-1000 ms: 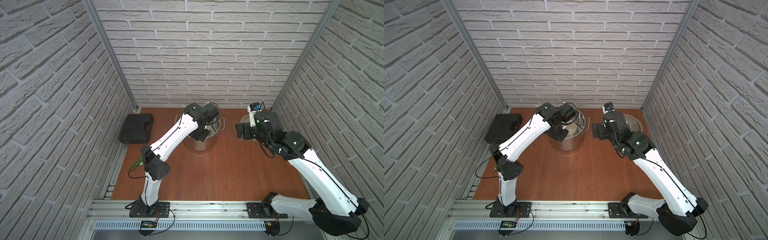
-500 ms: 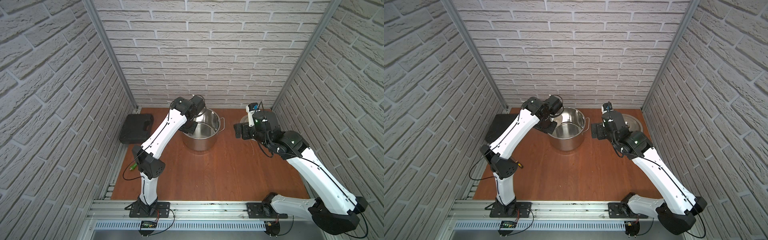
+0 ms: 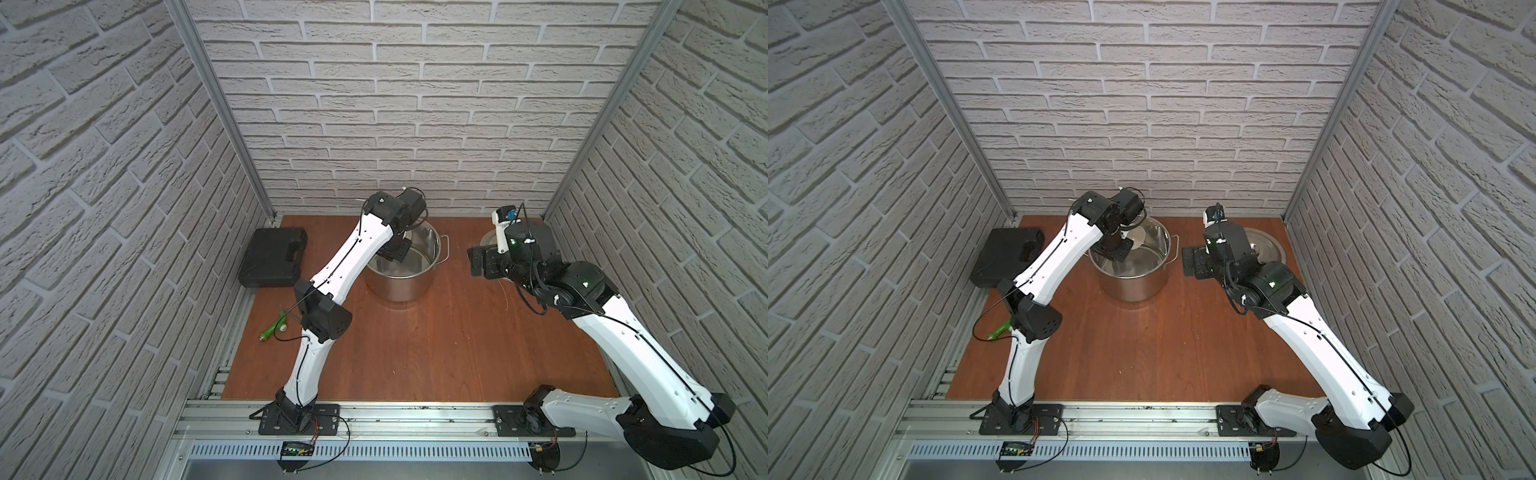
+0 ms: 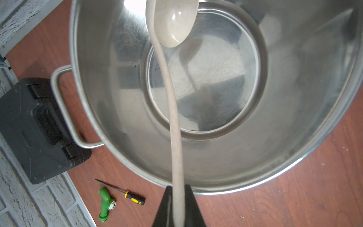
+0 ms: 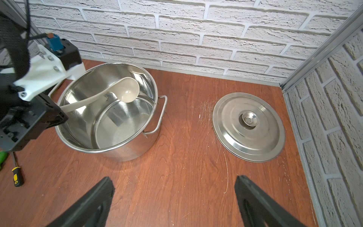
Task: Stir the soup with a spoon
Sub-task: Stir the soup in the pan with a stick.
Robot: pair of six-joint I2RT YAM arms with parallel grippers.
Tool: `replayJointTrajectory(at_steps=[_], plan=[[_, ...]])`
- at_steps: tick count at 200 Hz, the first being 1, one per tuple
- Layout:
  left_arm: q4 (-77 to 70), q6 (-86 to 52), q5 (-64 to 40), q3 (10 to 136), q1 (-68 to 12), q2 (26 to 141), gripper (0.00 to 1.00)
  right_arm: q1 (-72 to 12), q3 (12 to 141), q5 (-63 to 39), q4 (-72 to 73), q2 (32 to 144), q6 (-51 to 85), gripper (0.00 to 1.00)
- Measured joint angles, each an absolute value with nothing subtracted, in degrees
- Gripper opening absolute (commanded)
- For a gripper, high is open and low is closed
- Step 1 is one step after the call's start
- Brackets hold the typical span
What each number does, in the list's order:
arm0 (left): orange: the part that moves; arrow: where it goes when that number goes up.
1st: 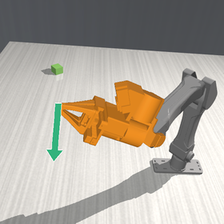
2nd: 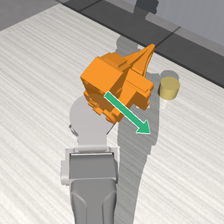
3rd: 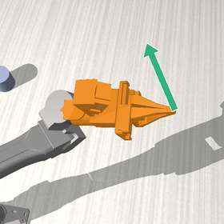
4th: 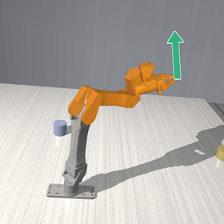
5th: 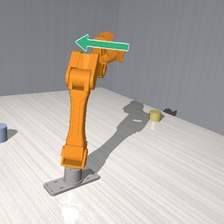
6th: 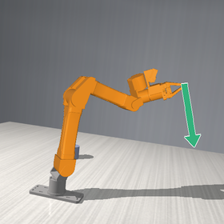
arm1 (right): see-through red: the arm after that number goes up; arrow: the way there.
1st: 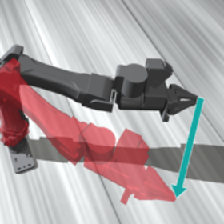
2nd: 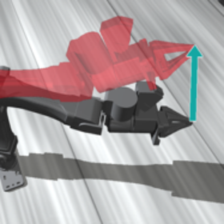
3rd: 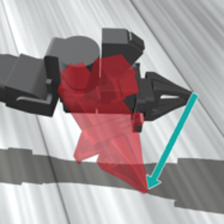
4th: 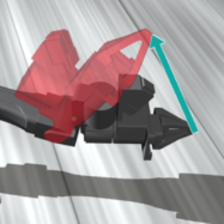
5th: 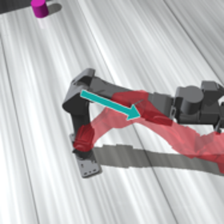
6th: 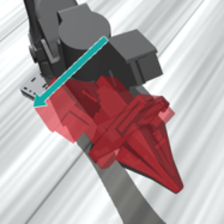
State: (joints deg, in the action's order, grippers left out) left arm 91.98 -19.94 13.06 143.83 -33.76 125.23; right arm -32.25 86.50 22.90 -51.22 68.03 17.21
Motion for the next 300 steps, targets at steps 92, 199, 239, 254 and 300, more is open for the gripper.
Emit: replayJointTrajectory(at_steps=[92,199,239,254,300], plan=[[92.09,-20.71,8.91,134.02,-39.68,123.39,0.0,-32.21,84.05,24.34,-50.76,67.99,17.72,1.0],[92.09,-23.81,12.49,124.36,-34.15,109.91,0.0,-32.18,83.99,21.5,-48.58,69.25,19.81,1.0],[92.07,-22.59,15.03,129.78,-31.18,114.04,0.0,-32.18,83.99,21.3,-48.66,69.23,19.94,1.0],[92.07,-22.11,15.42,132.22,-31.03,115.7,0.0,-32.18,83.99,21.34,-48.86,69.14,19.86,1.0],[92.07,-21.1,14.9,138.76,-31.68,120.6,0.0,-32.18,83.88,22.24,-49.19,68.42,18.55,1.0]])
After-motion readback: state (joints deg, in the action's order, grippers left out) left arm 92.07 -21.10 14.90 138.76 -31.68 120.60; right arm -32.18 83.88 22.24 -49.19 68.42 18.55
